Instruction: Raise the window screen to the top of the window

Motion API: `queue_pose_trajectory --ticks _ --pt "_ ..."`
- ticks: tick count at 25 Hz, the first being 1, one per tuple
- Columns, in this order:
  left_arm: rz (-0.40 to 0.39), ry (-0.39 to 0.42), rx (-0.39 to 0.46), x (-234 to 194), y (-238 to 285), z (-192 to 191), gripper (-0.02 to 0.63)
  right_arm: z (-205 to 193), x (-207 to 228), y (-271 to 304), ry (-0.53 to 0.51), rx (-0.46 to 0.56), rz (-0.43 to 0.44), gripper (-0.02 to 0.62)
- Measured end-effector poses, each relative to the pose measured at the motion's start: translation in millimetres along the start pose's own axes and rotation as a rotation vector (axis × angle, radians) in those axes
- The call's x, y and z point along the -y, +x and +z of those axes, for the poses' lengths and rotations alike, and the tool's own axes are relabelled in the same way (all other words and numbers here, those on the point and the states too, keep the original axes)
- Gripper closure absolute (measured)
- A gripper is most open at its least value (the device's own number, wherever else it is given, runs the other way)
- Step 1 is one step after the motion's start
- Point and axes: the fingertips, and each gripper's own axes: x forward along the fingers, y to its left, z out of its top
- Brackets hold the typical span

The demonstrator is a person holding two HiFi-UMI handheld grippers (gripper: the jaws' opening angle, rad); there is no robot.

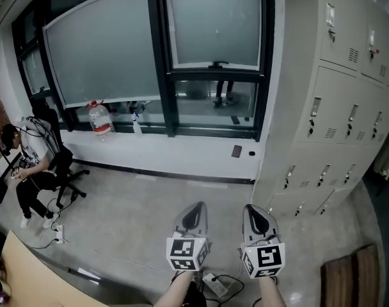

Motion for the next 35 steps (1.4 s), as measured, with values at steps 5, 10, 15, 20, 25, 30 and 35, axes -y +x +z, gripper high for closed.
queue_pose_trajectory --ticks 5,10,15,20,25,30,35 --pt "-0.021 0.027 -0.011 45.8 -56.7 8.2 0.603 11.8 -7.2 -71.0 0.045 0.011 -0.021 0.588" --pt "-0.055 0.061 0.017 66.8 -84.7 23.1 0.603 27.0 -16.5 -104.5 0.054 0.046 -0.046 0.588" --pt "-0.064 0.024 0.019 61.2 -105.6 23.6 0.603 19.8 -29.0 -118.5 0.086 0.022 -0.089 0.589" --pt "-0.070 -0.025 0.018 42.2 -131.9 28.1 0.603 24.8 -62.7 -118.0 0.088 0.004 -0.082 0.589" --pt "-0.075 -0.027 0.009 34.1 -157.1 25.0 0.603 27.7 -95.7 -119.9 0.092 0.000 -0.068 0.589" --pt "-0.071 -0.021 0.009 26.2 -176.6 25.5 0.603 28.2 -122.5 -127.4 0.079 -0.011 -0.050 0.589" --pt "-0.070 -0.015 0.017 27.1 -186.2 28.8 0.603 32.8 -123.0 -136.7 0.081 -0.003 -0.064 0.589"
